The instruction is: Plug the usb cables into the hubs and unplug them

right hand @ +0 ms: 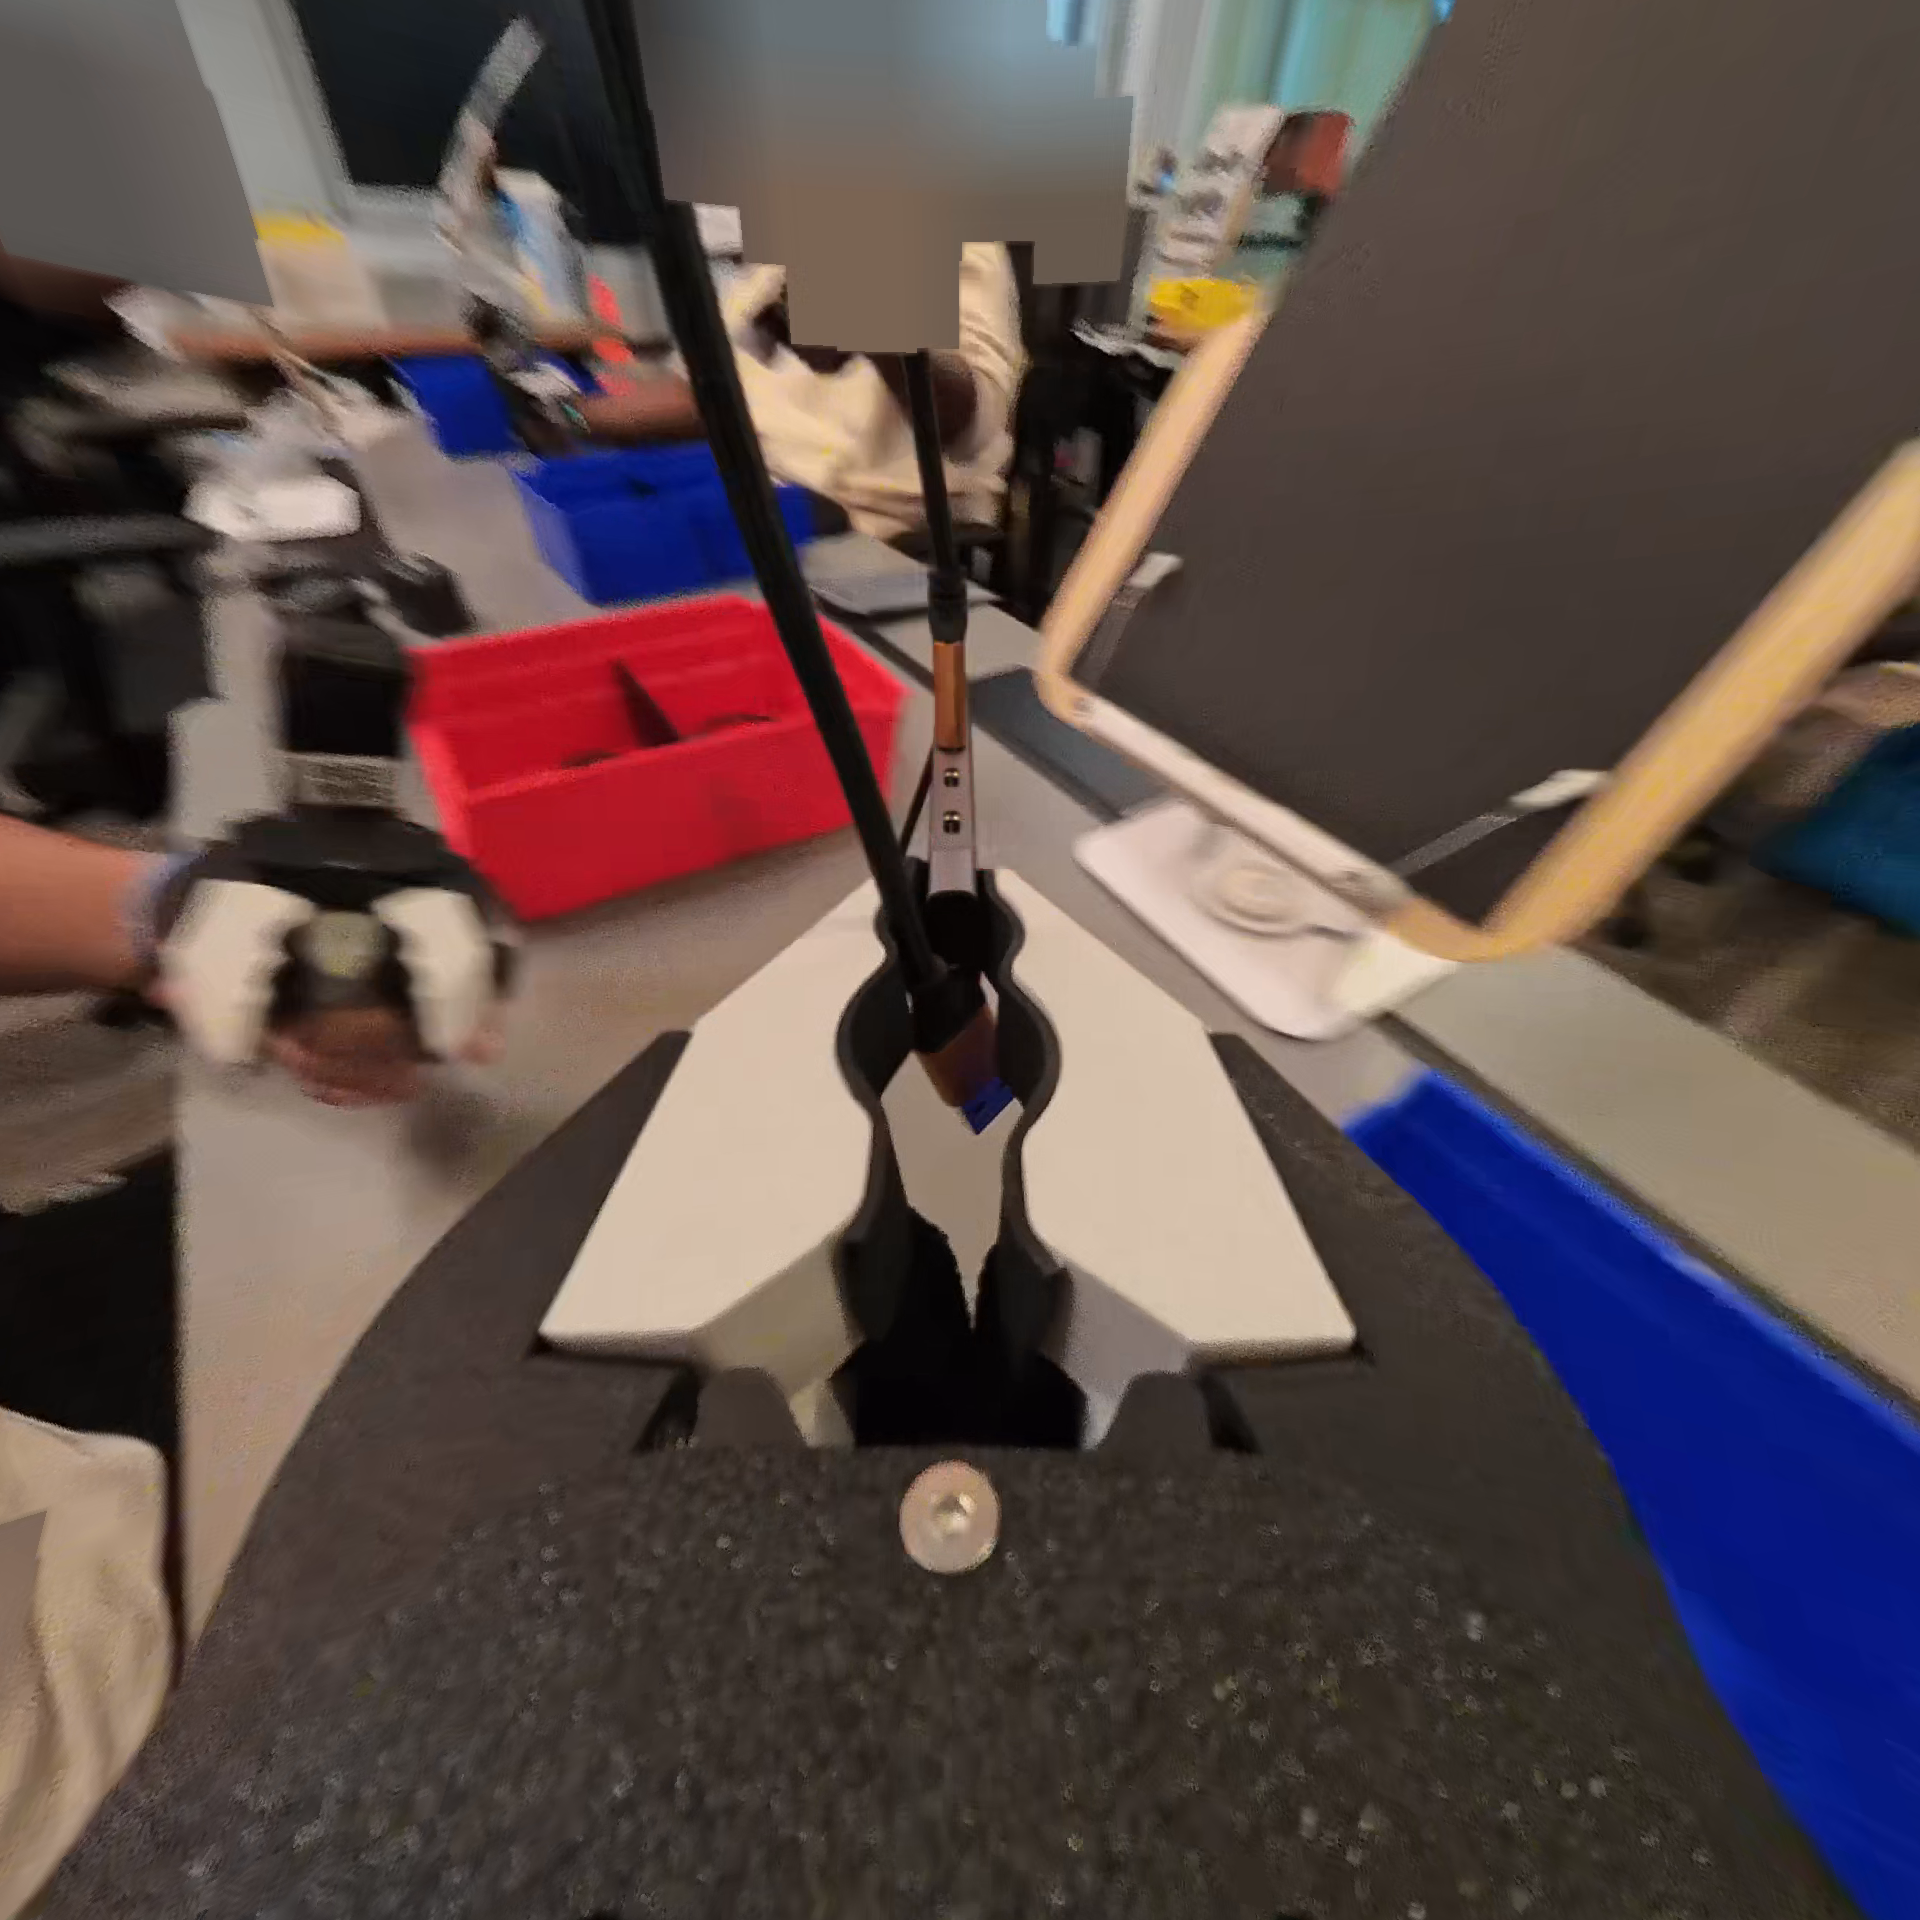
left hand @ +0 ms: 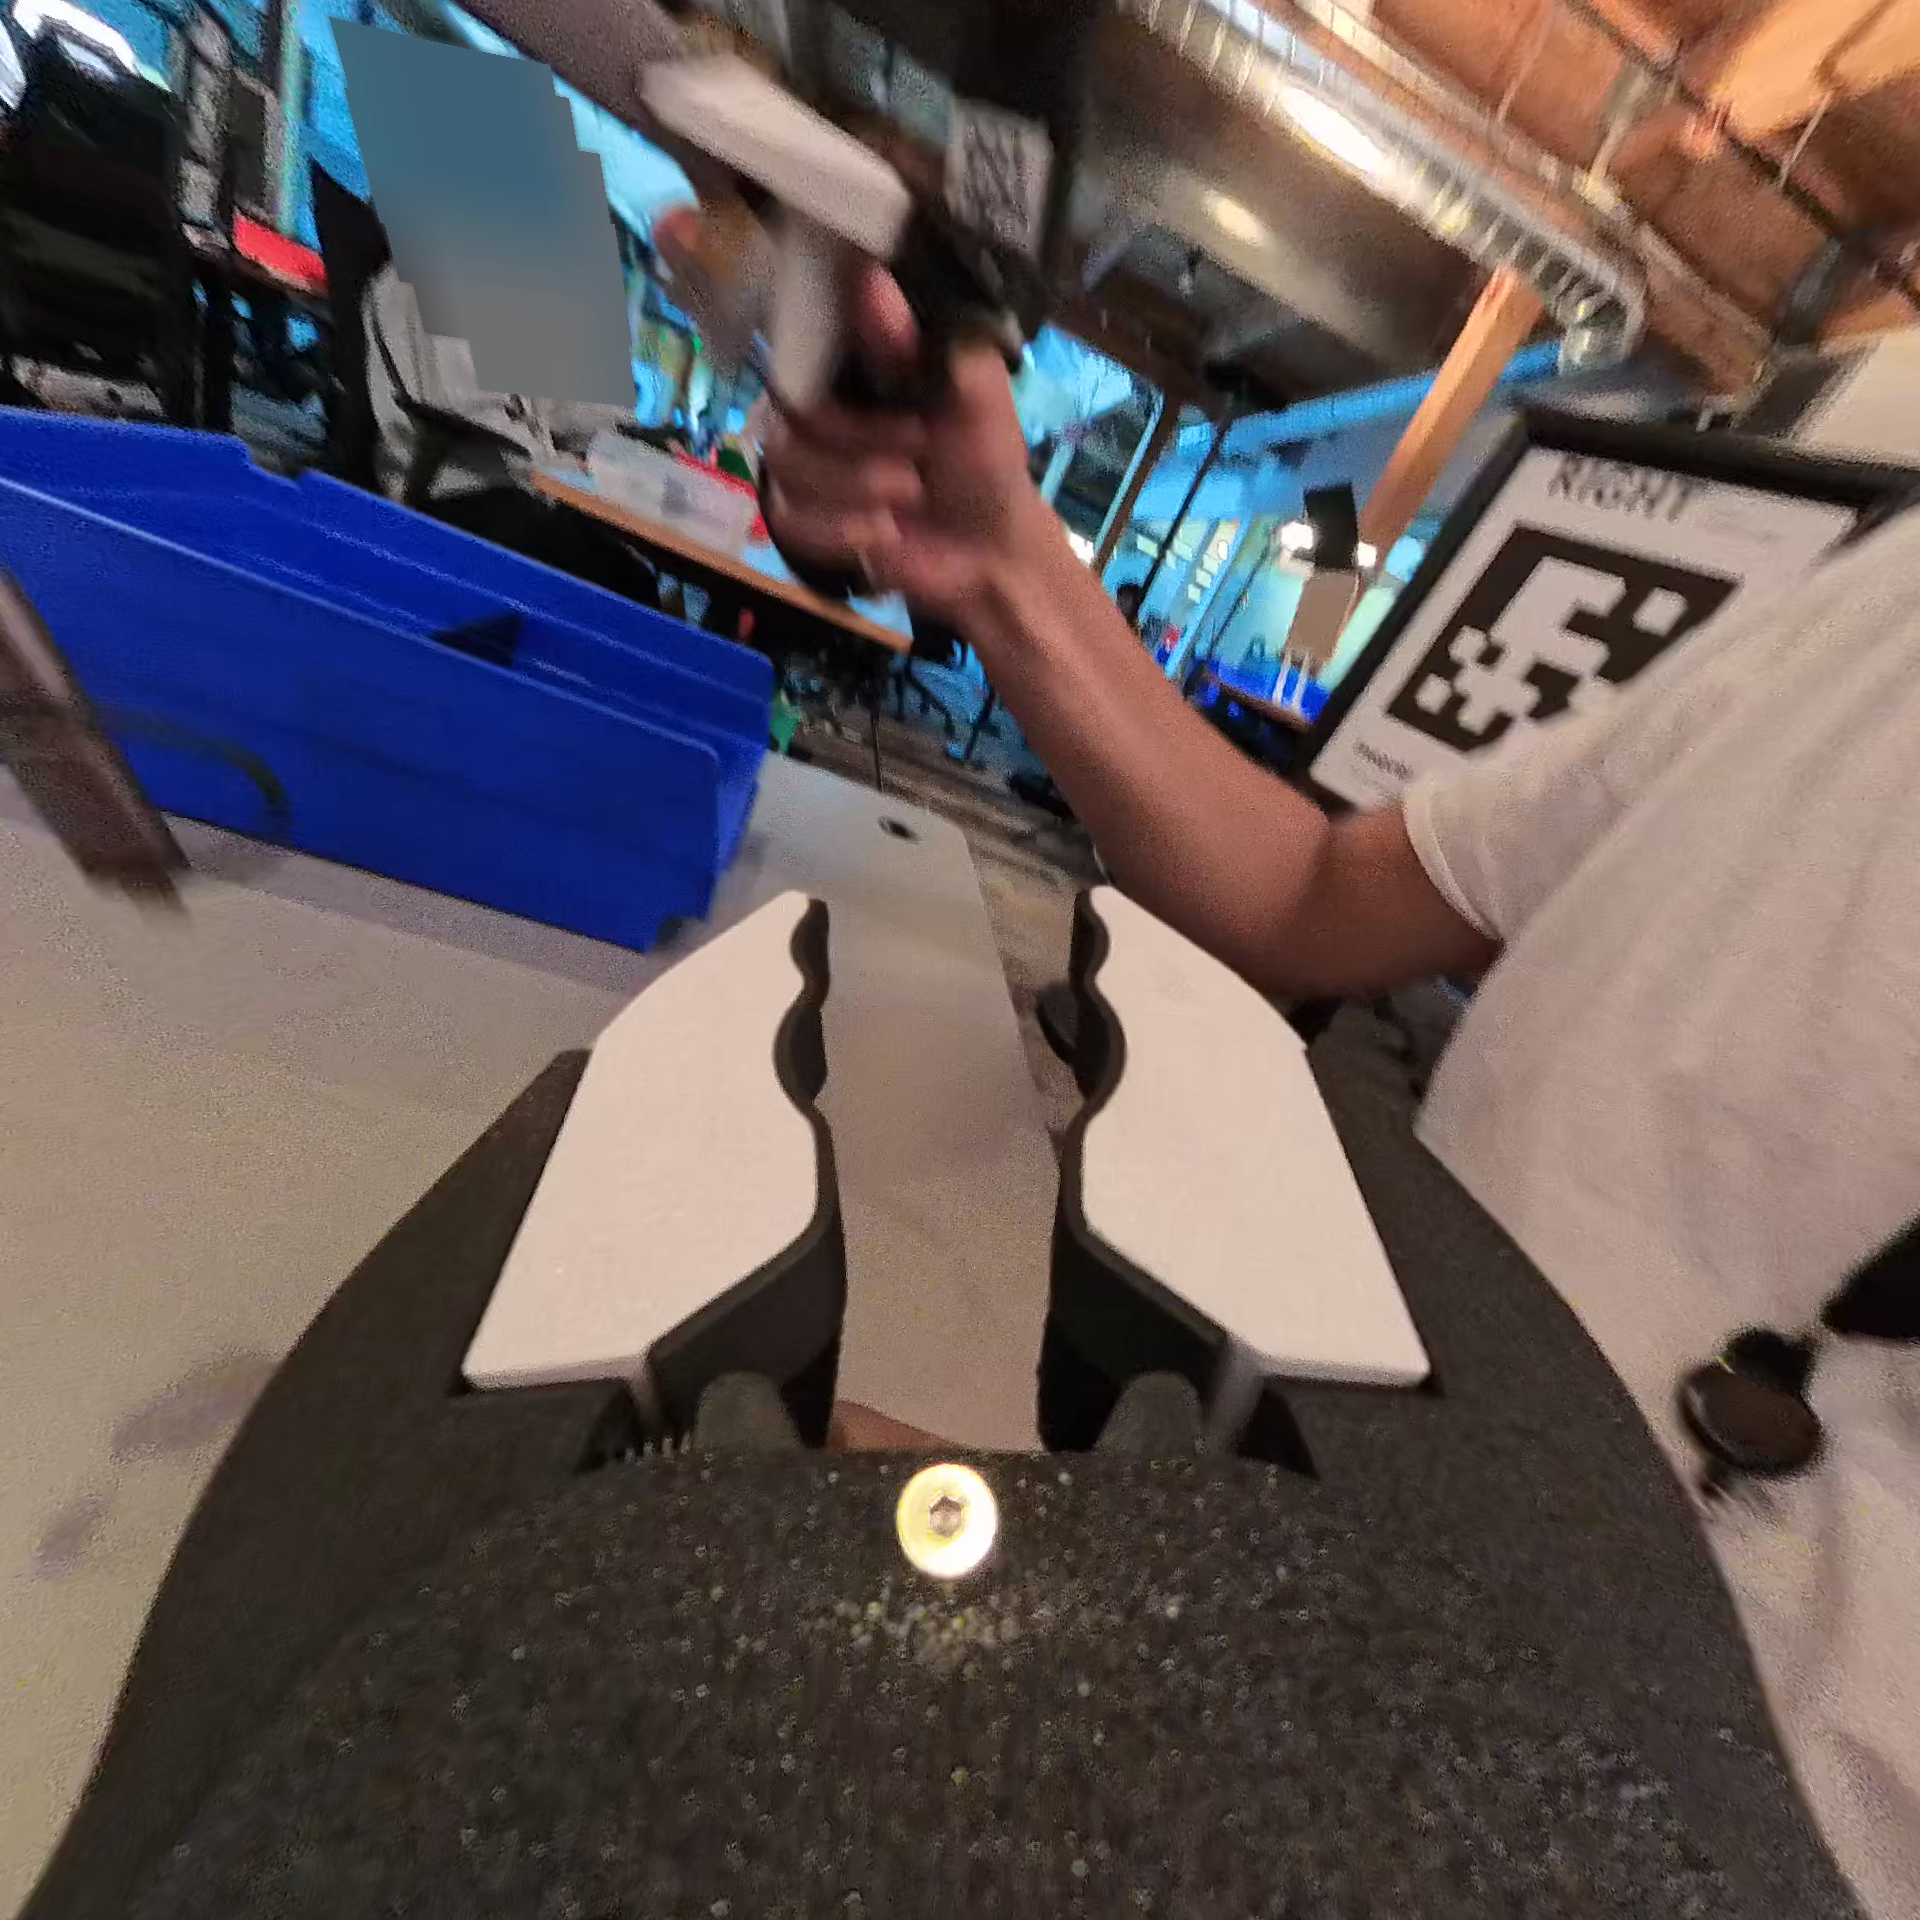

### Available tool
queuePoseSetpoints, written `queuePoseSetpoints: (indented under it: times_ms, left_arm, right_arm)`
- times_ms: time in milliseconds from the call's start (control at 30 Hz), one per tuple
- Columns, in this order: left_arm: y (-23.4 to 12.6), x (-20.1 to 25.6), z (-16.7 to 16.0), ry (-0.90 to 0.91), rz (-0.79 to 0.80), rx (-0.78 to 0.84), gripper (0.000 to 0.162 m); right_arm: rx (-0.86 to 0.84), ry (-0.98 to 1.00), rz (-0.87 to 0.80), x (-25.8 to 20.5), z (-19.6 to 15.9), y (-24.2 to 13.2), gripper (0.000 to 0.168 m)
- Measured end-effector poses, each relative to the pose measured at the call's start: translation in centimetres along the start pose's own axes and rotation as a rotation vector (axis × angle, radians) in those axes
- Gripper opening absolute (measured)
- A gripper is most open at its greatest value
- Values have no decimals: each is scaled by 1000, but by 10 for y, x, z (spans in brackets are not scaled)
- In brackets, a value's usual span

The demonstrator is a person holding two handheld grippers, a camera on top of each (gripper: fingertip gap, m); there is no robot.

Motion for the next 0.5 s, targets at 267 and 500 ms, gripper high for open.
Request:
queuePoseSetpoints:
  times_ms: [267,500]
  left_arm:
    - [-43,78,-21,230,265,-201,42]
    - [-58,104,-53,267,509,-268,41]
  right_arm:
    - [-325,-83,-213,144,-6,-80,7]
    - [-687,9,-207,190,-110,-55,7]
Point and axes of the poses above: each gripper's, where its closed fingertips meet, y out along the fingers, z out of its top, x = y × z across the jaws, the point moved 3 cm from there along -y, back along the fingers, and after that the axes turned 5 degrees about -z, right-handed, at the moved point
